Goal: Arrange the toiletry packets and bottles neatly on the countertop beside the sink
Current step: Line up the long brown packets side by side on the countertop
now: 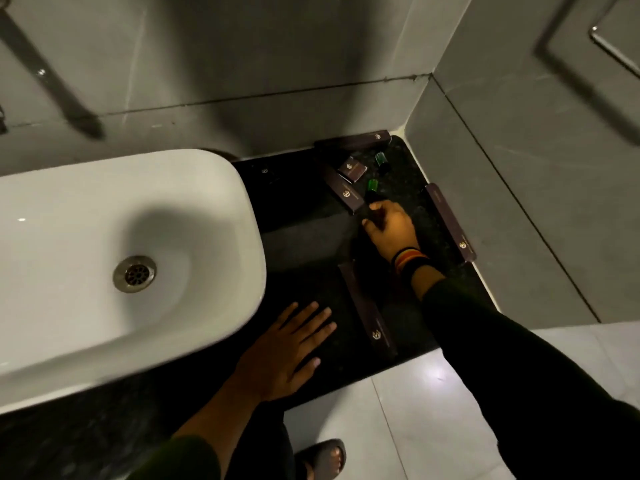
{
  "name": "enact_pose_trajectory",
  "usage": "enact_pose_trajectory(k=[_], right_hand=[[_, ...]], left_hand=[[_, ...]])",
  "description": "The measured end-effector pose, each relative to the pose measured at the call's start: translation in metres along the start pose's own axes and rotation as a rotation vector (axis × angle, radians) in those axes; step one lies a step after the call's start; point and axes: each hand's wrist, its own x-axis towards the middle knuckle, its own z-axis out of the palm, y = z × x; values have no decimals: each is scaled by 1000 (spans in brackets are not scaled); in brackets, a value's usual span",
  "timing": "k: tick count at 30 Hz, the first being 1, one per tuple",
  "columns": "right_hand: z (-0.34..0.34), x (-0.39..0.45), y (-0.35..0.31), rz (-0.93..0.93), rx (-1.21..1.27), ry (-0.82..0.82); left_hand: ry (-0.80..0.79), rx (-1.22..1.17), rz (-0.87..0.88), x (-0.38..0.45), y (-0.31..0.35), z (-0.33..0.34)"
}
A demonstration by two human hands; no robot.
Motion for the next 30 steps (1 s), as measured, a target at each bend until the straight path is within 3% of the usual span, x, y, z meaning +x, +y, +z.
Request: enact_pose_trajectory(k=[5,9,14,19,30], right_hand=[[22,46,-29,-85,-219,-90],[31,56,-38,-100,-380,-71],[19,32,-26,19,-196,-63],[-12,-50,24,101,28,-49],[-13,-184,100,135,46,41]], left_hand=[[-34,76,-9,-1,1,3],[-27,69,-9,-1,2,2],[-21,44,-2,0,1,2],[9,23,25,0,-1,2],[-21,90,21,-1,-1,3]])
